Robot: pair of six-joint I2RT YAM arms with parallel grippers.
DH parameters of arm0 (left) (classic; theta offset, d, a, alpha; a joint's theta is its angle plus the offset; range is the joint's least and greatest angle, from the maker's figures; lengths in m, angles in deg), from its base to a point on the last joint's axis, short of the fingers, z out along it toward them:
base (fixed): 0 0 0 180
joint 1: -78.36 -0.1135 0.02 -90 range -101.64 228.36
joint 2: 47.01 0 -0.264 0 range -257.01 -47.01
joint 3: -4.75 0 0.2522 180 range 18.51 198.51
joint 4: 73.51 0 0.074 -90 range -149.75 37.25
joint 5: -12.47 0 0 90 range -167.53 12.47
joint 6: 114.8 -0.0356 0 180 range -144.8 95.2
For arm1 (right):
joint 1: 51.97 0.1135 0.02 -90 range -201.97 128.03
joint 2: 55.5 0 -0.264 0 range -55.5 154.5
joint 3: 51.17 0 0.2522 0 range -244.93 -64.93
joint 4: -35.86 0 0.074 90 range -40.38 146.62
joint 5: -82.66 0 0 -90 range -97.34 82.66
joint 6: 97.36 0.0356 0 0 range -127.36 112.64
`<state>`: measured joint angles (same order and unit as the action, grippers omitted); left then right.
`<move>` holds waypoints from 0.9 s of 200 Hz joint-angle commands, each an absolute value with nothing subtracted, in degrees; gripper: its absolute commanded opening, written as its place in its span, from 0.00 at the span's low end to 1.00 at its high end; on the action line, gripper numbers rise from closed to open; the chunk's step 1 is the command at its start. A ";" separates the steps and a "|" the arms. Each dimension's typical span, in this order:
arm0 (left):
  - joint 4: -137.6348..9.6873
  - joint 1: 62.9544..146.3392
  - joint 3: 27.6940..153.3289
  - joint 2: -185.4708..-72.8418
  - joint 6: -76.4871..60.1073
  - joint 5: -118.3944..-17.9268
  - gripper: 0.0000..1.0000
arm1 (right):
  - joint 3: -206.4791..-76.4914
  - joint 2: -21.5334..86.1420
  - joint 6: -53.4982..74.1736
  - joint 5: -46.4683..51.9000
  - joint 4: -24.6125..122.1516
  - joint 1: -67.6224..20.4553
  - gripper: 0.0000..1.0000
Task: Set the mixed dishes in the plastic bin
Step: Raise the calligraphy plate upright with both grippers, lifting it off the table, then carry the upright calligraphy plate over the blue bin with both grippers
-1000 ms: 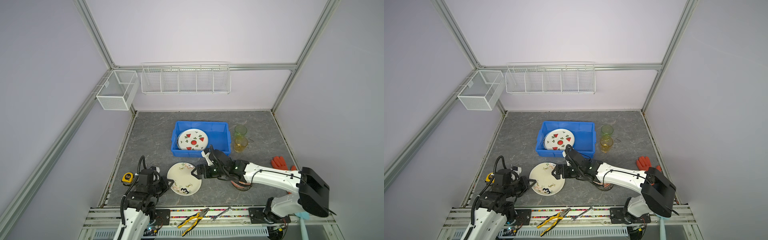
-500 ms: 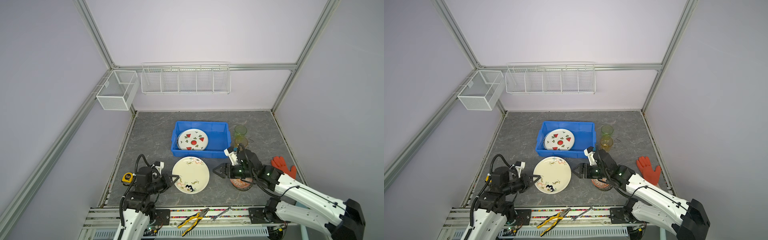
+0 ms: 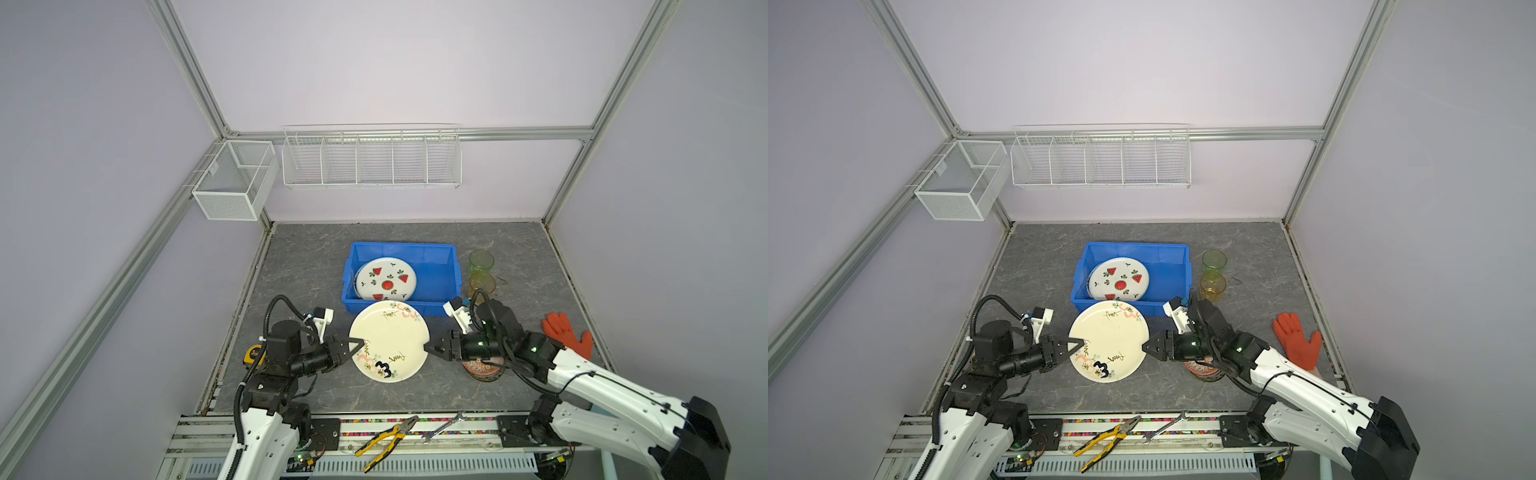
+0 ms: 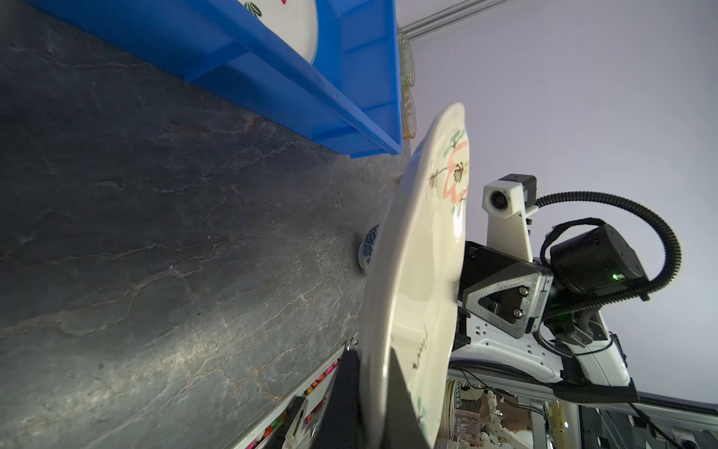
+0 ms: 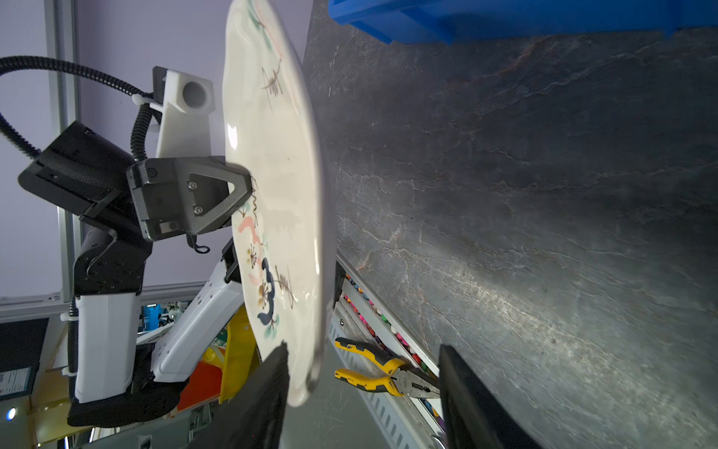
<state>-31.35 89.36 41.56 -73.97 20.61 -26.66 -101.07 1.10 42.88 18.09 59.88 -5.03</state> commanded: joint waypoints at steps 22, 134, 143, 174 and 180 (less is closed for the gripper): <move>-35.18 89.91 45.41 -74.21 20.12 -23.17 0.00 | -103.25 4.40 44.91 21.01 52.26 -4.77 0.56; -38.87 90.18 43.36 -73.72 23.44 -23.80 0.00 | -105.22 8.28 46.43 17.42 49.36 -3.01 0.07; -39.39 90.21 42.99 -73.43 23.82 -24.05 0.00 | -105.33 7.65 46.25 16.45 50.21 -2.95 0.07; -39.25 90.20 42.60 -73.31 23.63 -24.40 0.03 | -105.45 6.17 45.92 14.91 51.59 -3.10 0.07; -39.05 90.22 42.49 -73.50 23.54 -24.39 0.06 | -105.49 5.97 45.99 14.73 51.72 -3.06 0.07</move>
